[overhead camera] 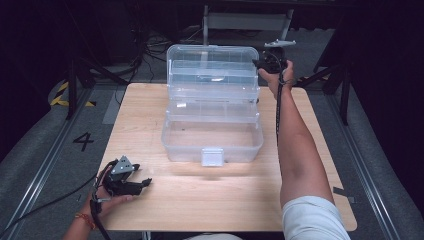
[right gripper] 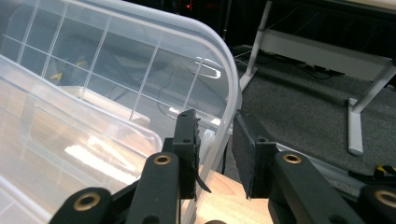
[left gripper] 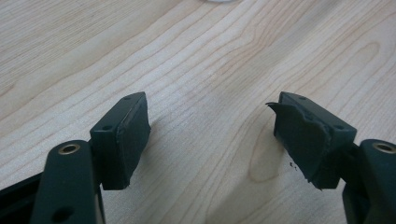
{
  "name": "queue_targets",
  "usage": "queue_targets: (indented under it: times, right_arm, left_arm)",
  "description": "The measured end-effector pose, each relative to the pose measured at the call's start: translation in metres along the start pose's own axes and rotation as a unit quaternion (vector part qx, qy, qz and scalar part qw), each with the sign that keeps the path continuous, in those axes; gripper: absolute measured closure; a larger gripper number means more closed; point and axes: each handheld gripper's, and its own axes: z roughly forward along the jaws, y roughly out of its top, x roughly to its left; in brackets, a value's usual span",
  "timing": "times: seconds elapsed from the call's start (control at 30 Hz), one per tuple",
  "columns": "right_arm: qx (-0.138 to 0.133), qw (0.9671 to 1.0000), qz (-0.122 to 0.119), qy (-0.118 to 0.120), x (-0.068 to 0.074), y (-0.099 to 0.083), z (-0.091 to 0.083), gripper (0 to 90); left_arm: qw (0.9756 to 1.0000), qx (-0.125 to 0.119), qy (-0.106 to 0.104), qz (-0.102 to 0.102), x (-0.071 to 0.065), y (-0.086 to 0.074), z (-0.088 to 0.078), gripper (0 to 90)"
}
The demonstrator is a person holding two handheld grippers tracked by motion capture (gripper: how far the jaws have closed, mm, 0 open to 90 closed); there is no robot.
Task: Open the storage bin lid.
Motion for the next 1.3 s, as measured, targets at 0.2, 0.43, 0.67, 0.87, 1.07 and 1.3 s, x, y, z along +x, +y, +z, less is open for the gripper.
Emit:
queue_targets:
  times: [0.2,0.43,0.67,0.87,1.07,1.3]
  right_arm:
    - [0.018,0.9998,0.004,-0.001,0.0,-0.004,0.004,70.8]
    - [0.023,0.9997,-0.003,0.009,0.0,-0.009,0.003,75.3]
    - [0.022,0.9997,-0.003,0.007,0.0,-0.011,-0.001,73.5]
    - [0.019,0.9998,-0.003,0.007,0.001,-0.015,-0.008,68.0]
    - [0.019,0.9998,-0.008,0.005,0.005,-0.02,-0.022,61.5]
    - [0.009,0.9998,-0.015,0.013,0.011,-0.029,-0.048,53.8]
  left_arm:
    - [1.0,0.0,0.002,0.001,0.0,0.0,0.0,27.3]
    - [1.0,0.0,0.002,0.001,0.0,0.0,-0.001,27.0]
    - [1.0,-0.001,0.0,-0.005,-0.001,-0.001,0.0,26.8]
    - [1.0,0.0,0.001,-0.005,-0.001,-0.001,0.0,26.8]
    - [1.0,0.003,0.001,-0.002,-0.001,-0.001,-0.001,26.8]
    - [1.0,0.002,0.001,0.006,0.001,0.0,0.0,26.7]
